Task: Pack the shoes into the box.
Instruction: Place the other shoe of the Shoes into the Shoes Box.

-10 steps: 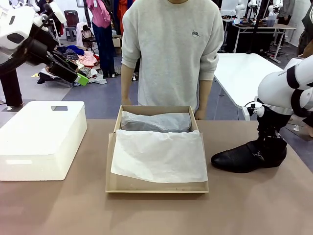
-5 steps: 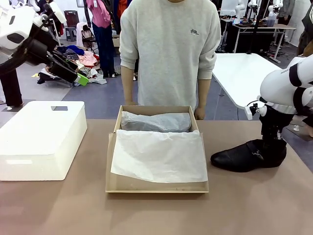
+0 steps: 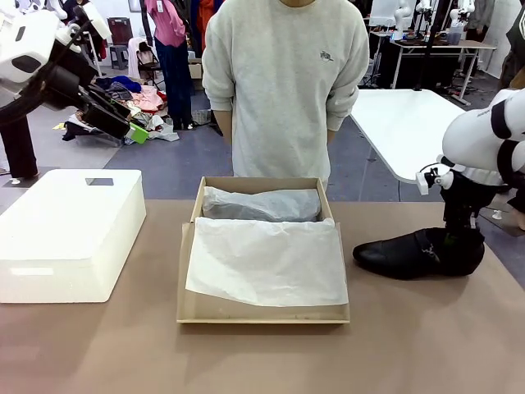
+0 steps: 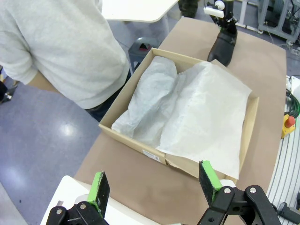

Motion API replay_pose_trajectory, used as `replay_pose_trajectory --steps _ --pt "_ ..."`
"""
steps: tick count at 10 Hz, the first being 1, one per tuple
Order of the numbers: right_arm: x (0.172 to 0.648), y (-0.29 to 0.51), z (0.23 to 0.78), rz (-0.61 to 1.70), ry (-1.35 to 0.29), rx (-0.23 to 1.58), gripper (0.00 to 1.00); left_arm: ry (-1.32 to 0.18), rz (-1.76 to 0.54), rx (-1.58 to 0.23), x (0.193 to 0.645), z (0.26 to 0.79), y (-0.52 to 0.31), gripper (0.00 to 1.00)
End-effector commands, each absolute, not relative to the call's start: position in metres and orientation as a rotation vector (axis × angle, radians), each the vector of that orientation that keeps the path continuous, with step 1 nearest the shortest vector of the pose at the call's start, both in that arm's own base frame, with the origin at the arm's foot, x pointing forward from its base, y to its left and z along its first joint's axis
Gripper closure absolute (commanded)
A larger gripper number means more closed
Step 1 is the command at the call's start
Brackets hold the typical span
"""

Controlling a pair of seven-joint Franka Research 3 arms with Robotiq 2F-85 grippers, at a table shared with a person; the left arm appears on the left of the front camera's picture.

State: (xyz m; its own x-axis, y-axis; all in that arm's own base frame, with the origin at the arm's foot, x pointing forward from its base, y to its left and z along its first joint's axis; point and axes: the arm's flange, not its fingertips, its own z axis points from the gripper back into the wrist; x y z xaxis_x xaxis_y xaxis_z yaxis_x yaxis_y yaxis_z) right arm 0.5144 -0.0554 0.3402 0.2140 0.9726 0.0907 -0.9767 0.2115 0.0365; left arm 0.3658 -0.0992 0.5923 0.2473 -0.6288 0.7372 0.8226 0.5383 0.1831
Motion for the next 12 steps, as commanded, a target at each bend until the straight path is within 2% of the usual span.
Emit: replay_pose_trajectory --steps 1,4,7,10,11,12 --pt "0.520 -0.057 0.379 1.286 -0.051 0.074 1.00 -0.869 -1.021 -0.272 0.368 0.592 -0.098 0.00" --pt "0.519 -0.047 0.434 1.093 -0.035 0.097 1.00 -0.869 -1.021 -0.272 0.368 0.592 -0.098 0.00" --pt "0.514 -0.030 0.467 0.877 0.019 0.050 1.00 -0.869 -1.021 -0.272 0.368 0.592 -0.098 0.00" --pt "0.506 -0.019 0.480 0.864 -0.035 0.051 1.00 -0.869 -1.021 -0.272 0.368 0.592 -0.098 0.00" --pt "0.503 -0.024 0.482 0.941 -0.115 0.033 1.00 -0.869 -1.021 -0.272 0.368 0.592 -0.098 0.00" --pt "0.509 -0.022 0.472 0.870 -0.019 0.053 1.00 -0.869 -1.021 -0.272 0.368 0.592 -0.098 0.00"
